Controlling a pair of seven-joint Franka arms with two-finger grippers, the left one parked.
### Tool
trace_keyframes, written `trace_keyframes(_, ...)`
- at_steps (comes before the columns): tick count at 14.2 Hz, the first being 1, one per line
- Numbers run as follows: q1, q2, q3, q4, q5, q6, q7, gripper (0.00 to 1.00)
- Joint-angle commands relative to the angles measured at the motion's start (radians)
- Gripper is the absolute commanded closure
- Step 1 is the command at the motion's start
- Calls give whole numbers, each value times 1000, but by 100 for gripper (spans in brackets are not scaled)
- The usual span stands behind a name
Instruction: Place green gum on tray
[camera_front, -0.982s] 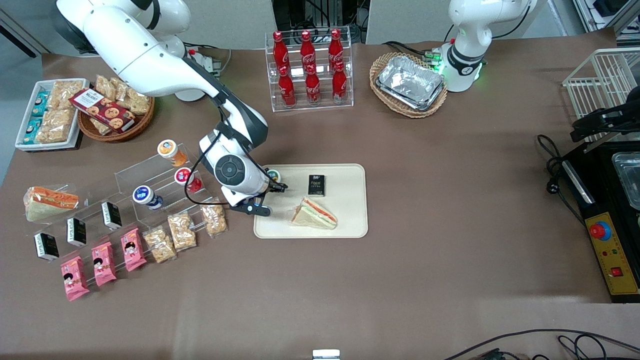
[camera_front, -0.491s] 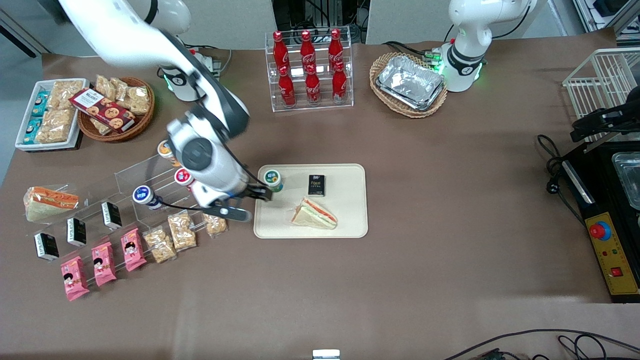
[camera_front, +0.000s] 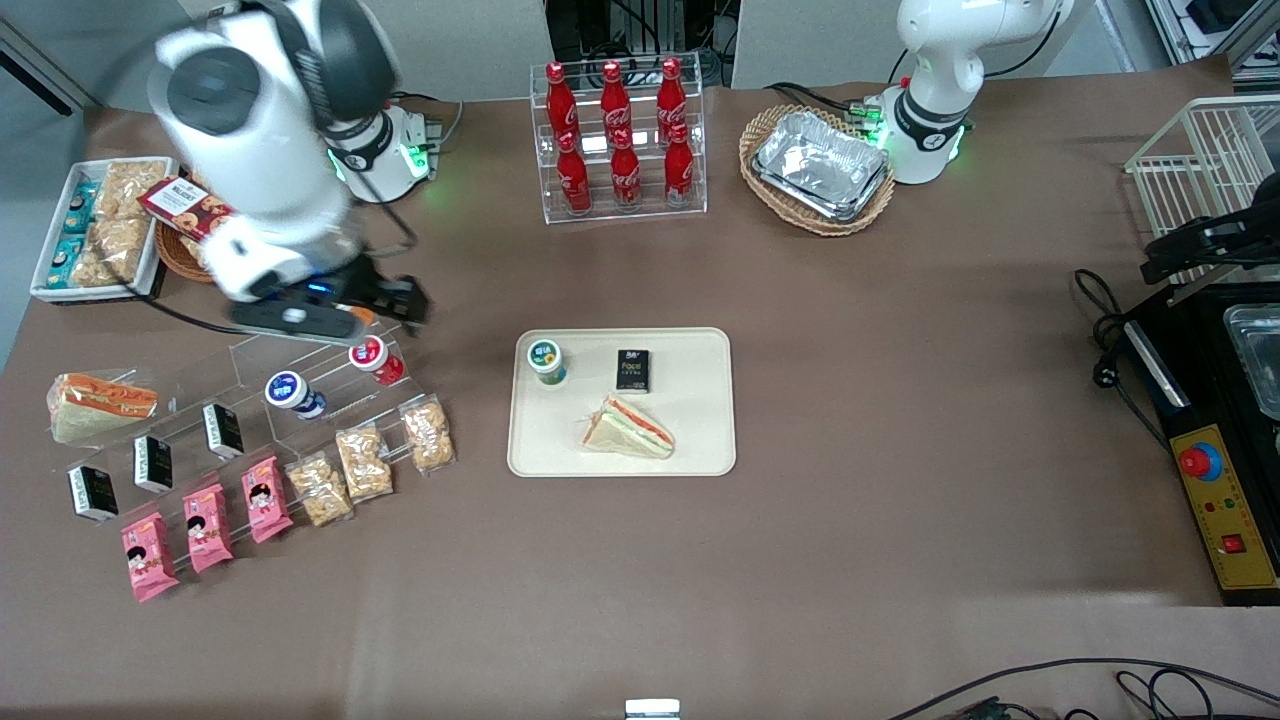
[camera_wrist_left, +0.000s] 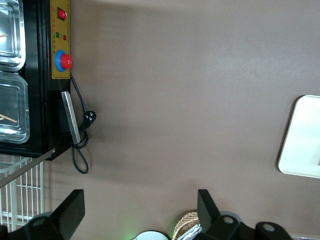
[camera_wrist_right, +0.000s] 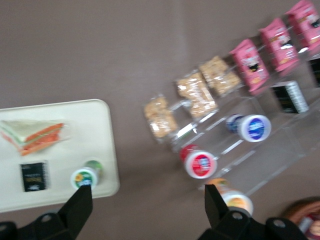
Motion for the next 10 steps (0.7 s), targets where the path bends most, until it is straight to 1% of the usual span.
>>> trace_keyframes(1, -6, -1, -150, 90, 12, -96, -232, 0)
trace_keyframes(4, -4, 5, -249, 148, 12, -96, -368, 0)
trace_keyframes(7, 2, 7, -339, 147, 18, -97, -482, 0)
trace_keyframes(9, 6, 10, -397, 145, 76, -97, -563, 0)
trace_keyframes(10, 7, 10, -411, 142, 87, -99, -583, 0)
